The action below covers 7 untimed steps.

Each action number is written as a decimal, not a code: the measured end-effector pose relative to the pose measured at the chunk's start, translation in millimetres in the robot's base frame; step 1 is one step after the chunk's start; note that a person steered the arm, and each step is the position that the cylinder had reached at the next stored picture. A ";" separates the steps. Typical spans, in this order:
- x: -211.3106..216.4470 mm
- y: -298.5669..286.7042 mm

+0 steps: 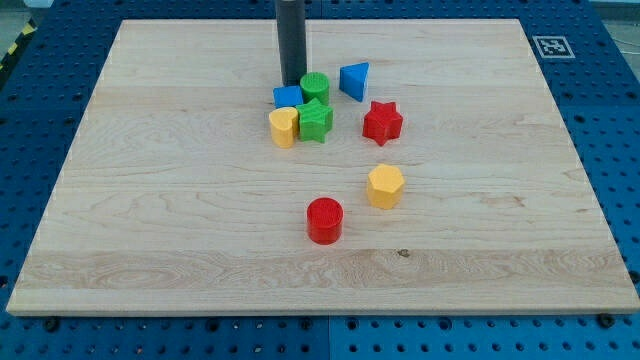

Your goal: Push the blue triangle into the green blocks

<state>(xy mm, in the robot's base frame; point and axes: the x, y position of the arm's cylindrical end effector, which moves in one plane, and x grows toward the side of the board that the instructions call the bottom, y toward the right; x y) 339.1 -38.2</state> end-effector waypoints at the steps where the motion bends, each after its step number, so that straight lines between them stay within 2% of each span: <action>1: 26.1 0.0; 3: 20.7 0.0; 5: -55.1 10.9; 6: -79.3 30.0; 7: -80.5 58.5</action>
<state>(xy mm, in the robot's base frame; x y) 258.6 20.3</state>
